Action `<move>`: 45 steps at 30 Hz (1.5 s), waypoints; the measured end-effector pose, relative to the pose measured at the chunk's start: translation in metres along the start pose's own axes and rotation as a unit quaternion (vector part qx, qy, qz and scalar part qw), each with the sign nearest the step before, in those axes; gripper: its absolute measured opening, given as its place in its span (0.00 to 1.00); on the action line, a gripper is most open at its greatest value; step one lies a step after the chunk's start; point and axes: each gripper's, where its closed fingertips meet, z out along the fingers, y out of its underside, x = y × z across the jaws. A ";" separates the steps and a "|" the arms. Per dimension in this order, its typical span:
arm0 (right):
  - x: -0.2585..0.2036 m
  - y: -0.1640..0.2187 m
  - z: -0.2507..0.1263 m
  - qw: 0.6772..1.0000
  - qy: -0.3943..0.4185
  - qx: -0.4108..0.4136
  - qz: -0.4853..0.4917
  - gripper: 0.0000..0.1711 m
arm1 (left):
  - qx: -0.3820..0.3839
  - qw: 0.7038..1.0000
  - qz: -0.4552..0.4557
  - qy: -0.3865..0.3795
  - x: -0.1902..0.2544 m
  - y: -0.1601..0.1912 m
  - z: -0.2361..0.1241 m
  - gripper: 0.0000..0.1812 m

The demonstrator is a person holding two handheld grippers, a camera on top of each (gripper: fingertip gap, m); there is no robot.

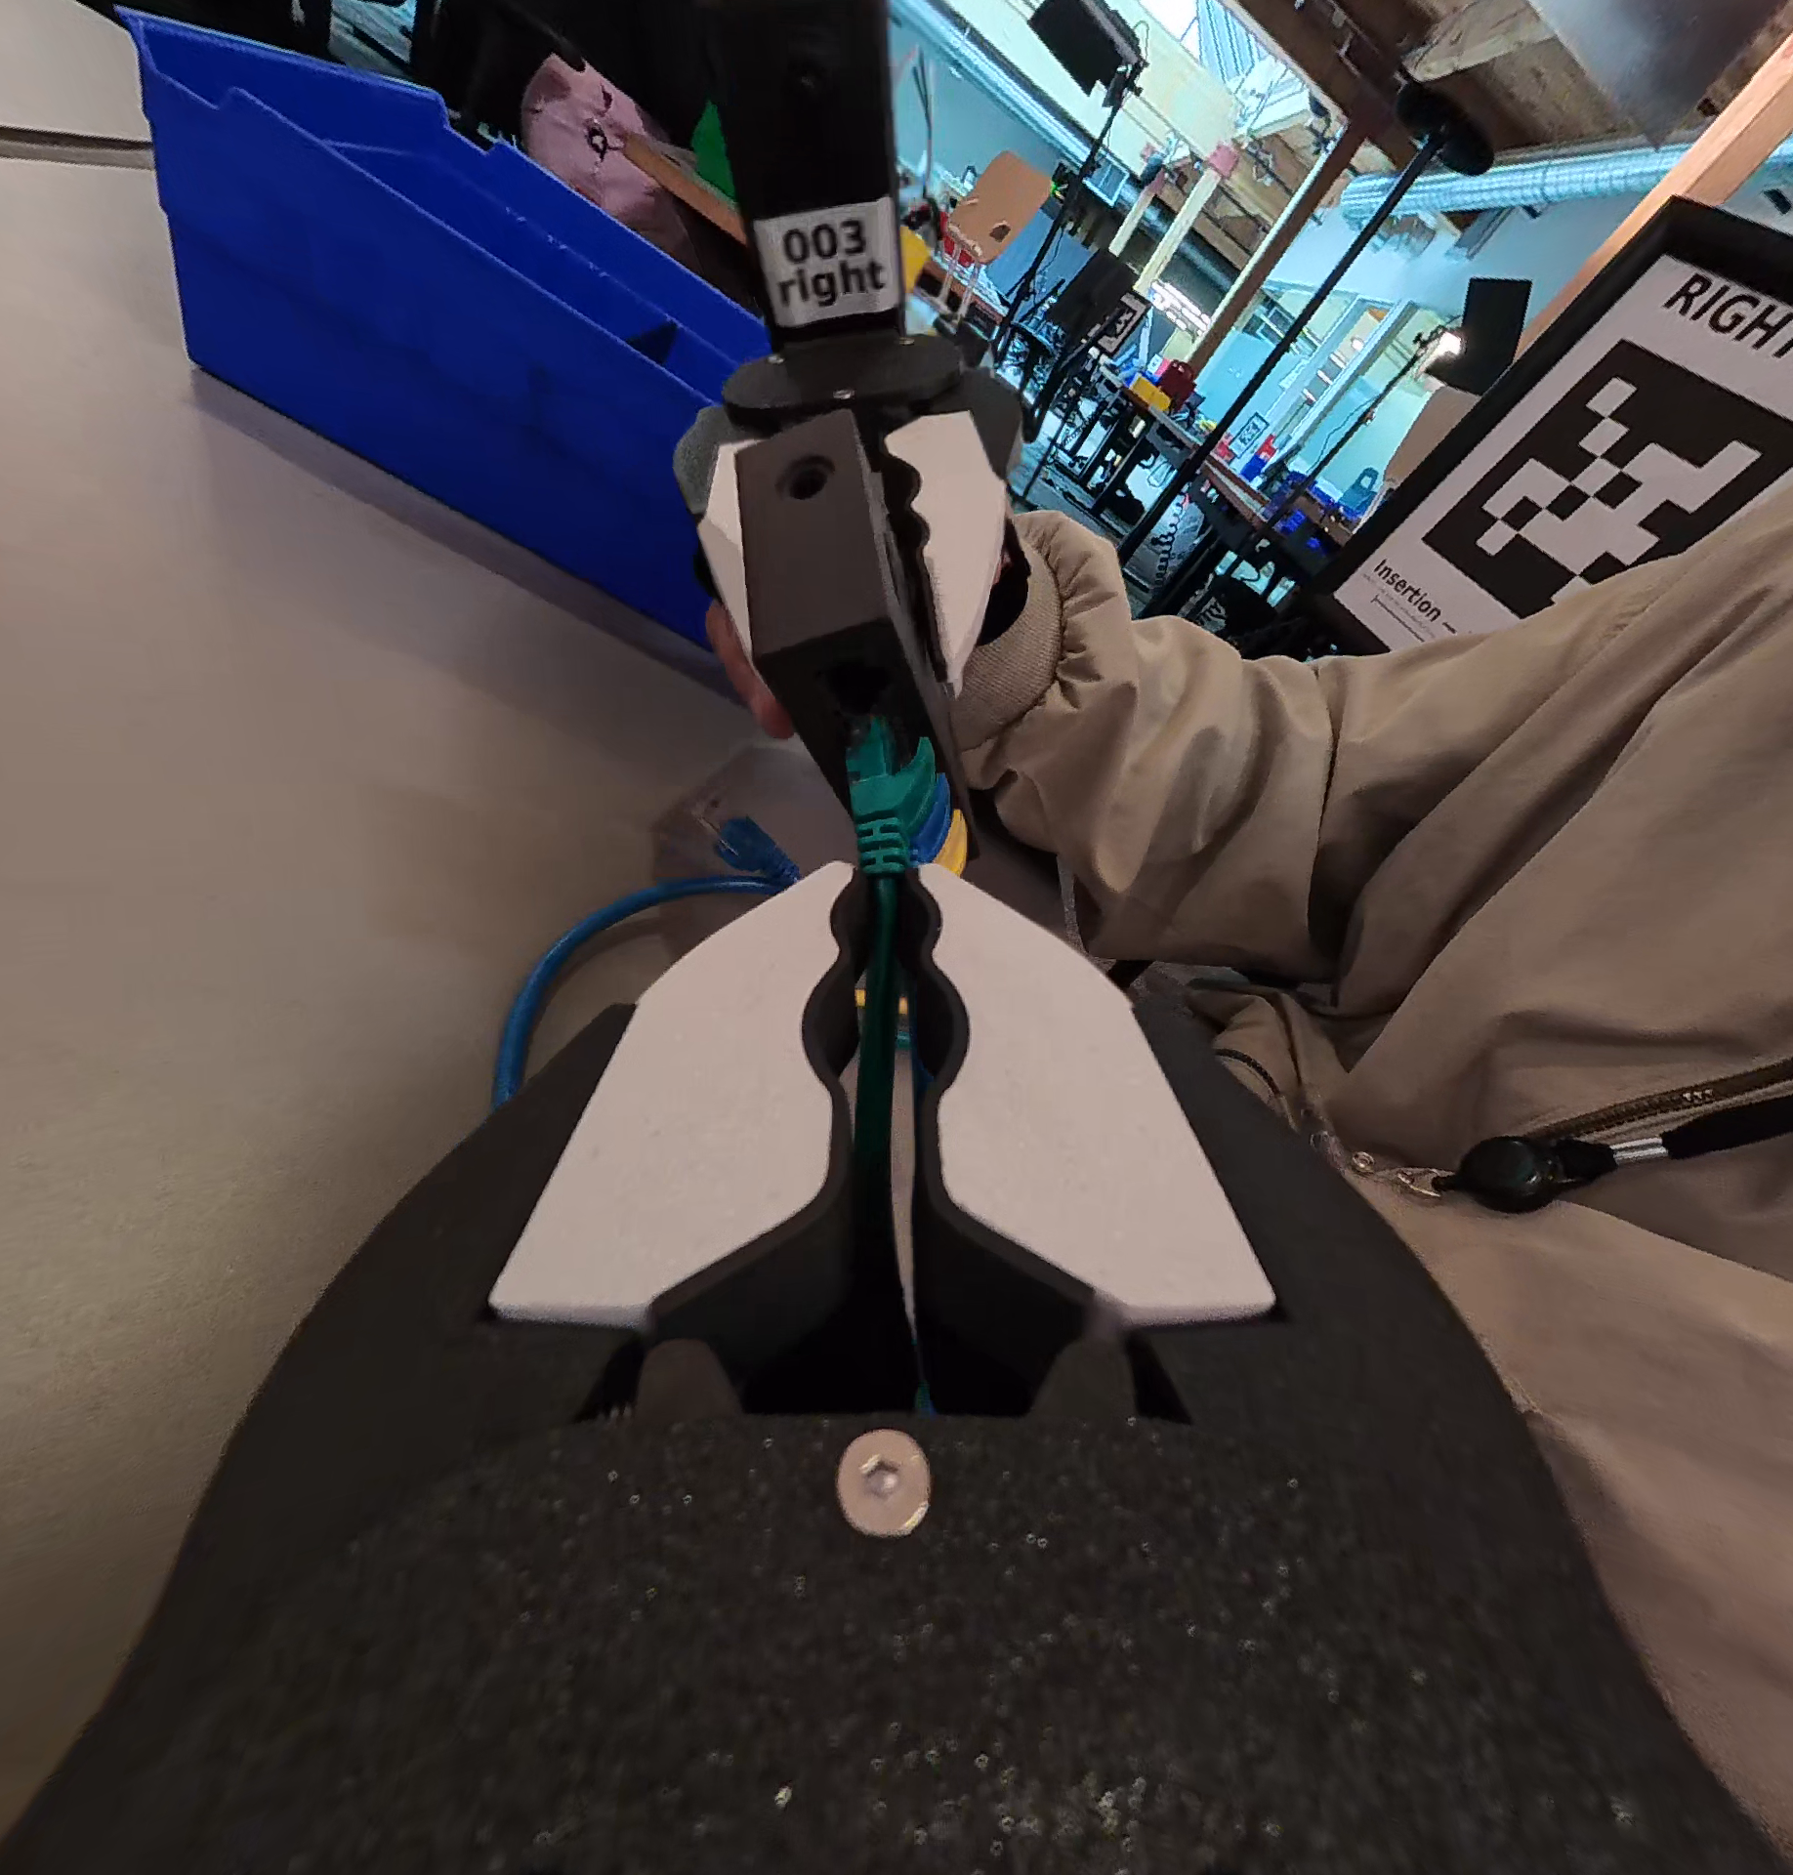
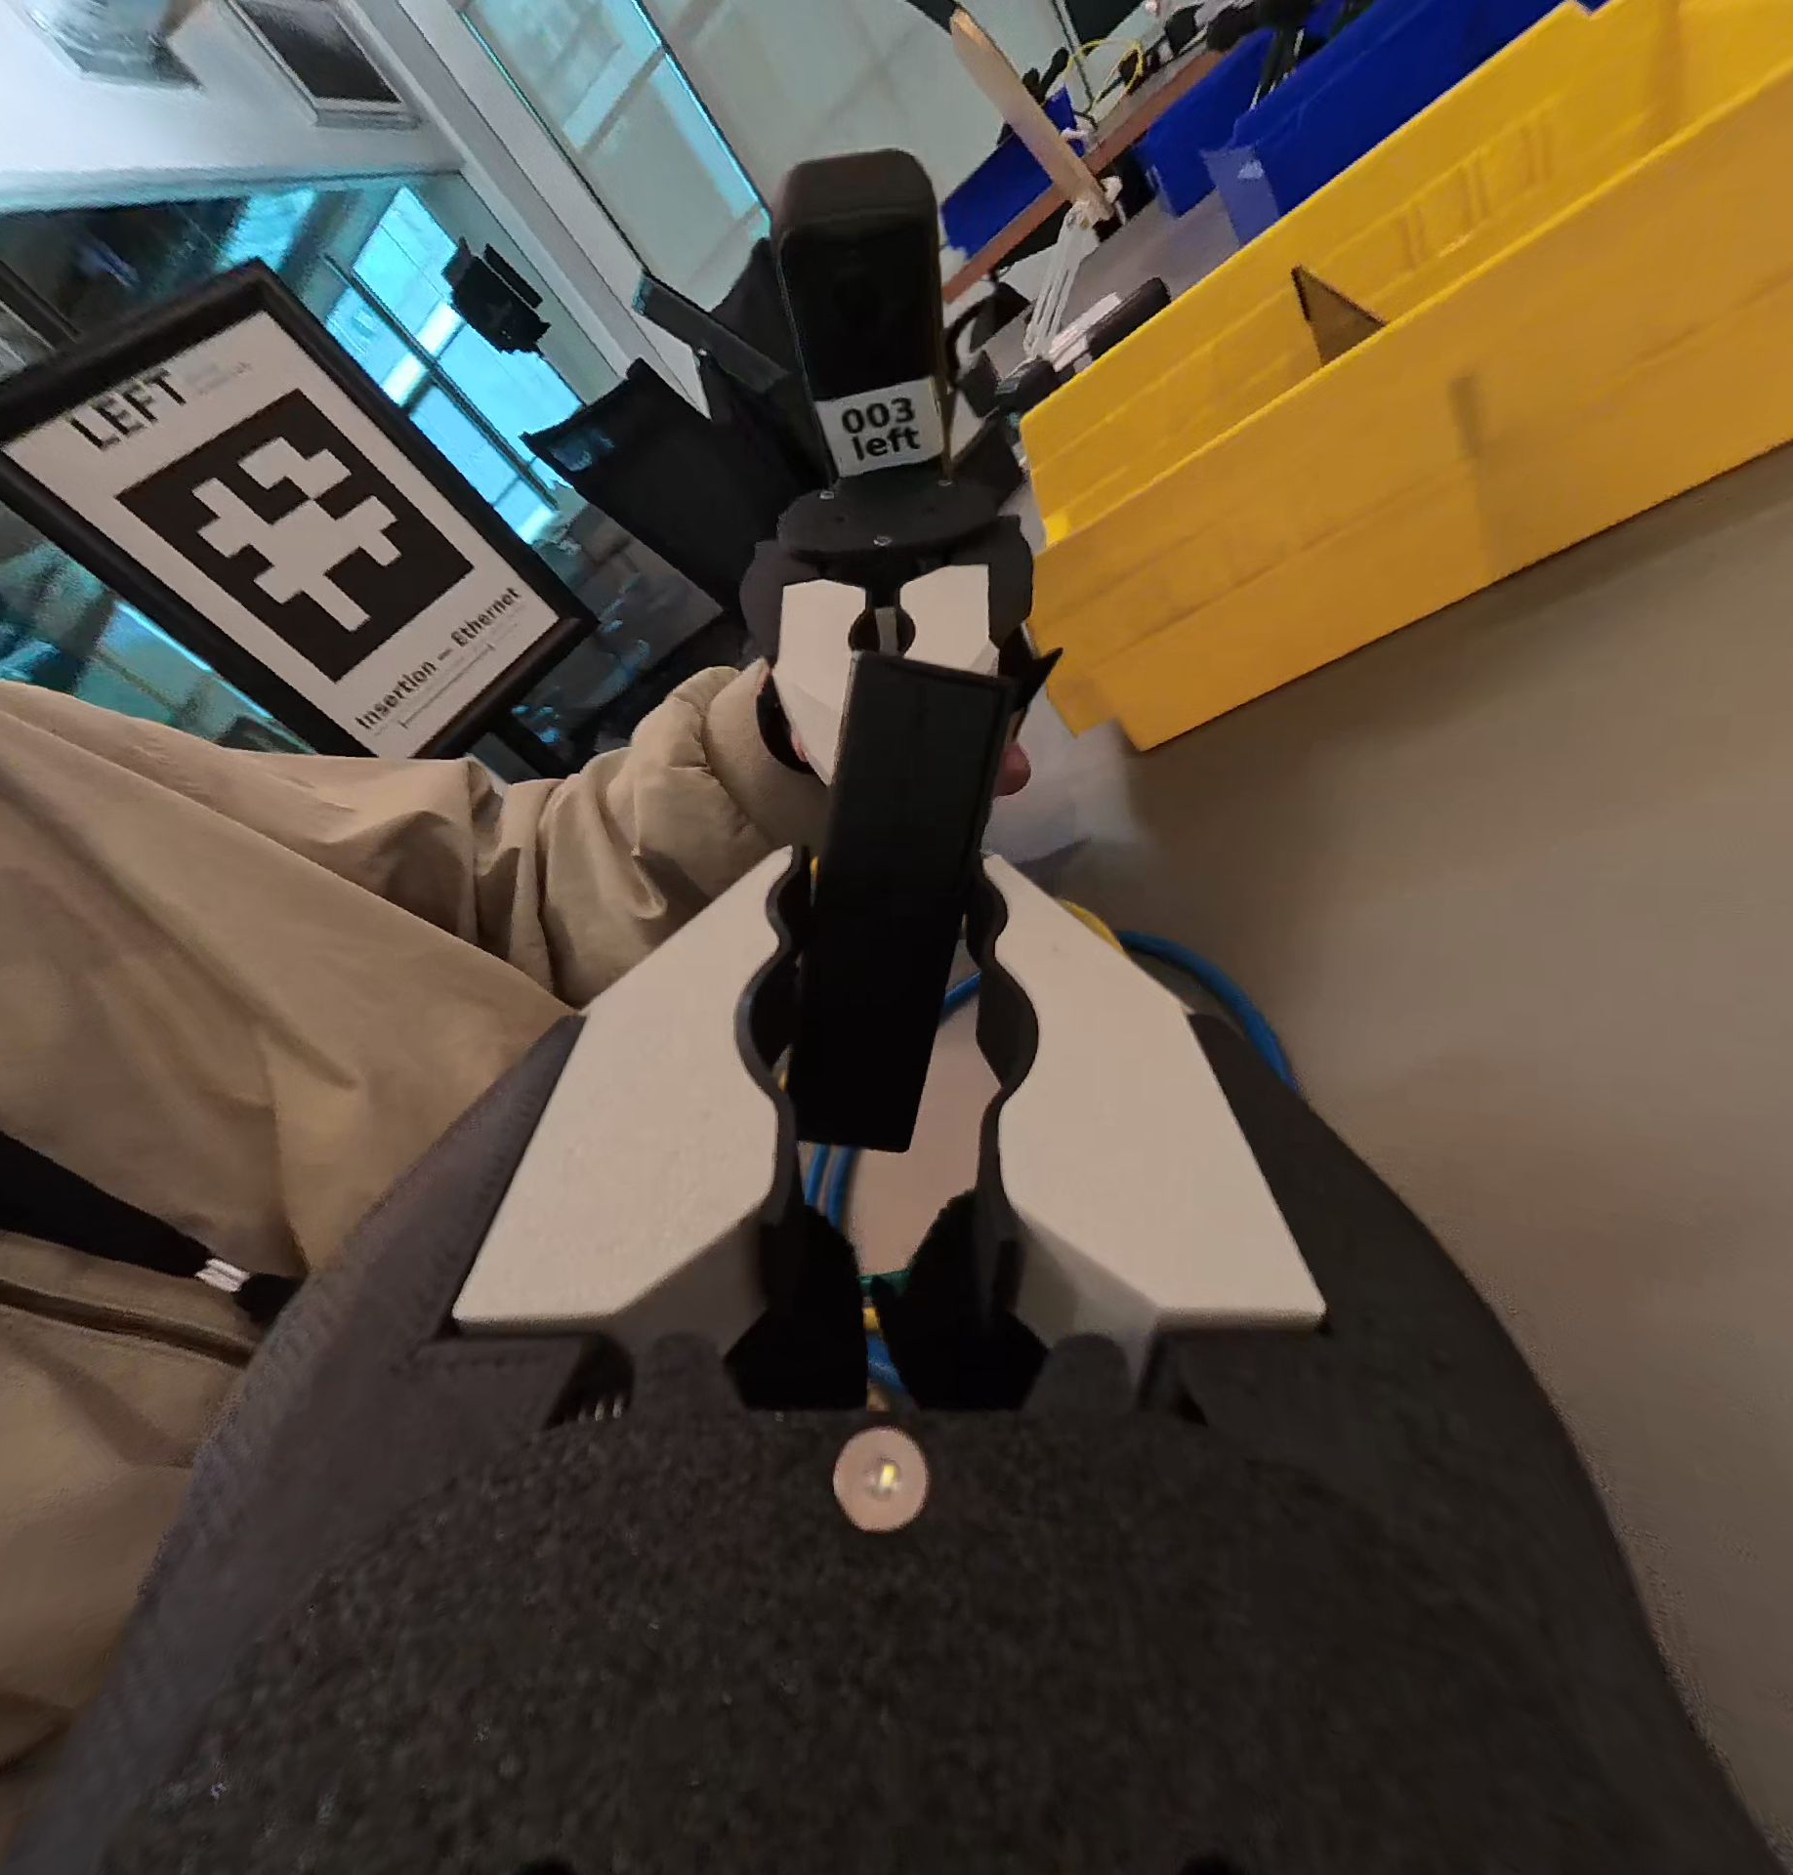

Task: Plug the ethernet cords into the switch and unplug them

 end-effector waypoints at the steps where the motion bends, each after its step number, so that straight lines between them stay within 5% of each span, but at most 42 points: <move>1: -0.002 0.002 0.002 1.000 -0.011 -0.005 0.012 0.17 | -0.003 1.000 0.007 0.000 0.001 0.000 0.001 0.03; 25: 0.009 0.016 0.004 0.998 0.039 -0.054 0.009 0.16 | -0.047 0.997 0.016 -0.062 -0.014 0.014 0.016 0.03; 33: -0.041 -0.073 -0.067 0.986 0.130 -0.015 -0.101 0.16 | 0.136 0.955 0.076 -0.252 0.003 -0.051 -0.060 0.13; 41: -0.142 -0.198 -0.178 0.952 0.204 0.107 -0.201 0.16 | 0.283 0.894 -0.032 -0.345 0.033 0.021 -0.075 0.13; 45: -0.174 -0.254 -0.230 0.922 0.257 0.177 -0.230 0.16 | 0.223 0.910 -0.006 -0.349 0.033 0.023 -0.063 0.13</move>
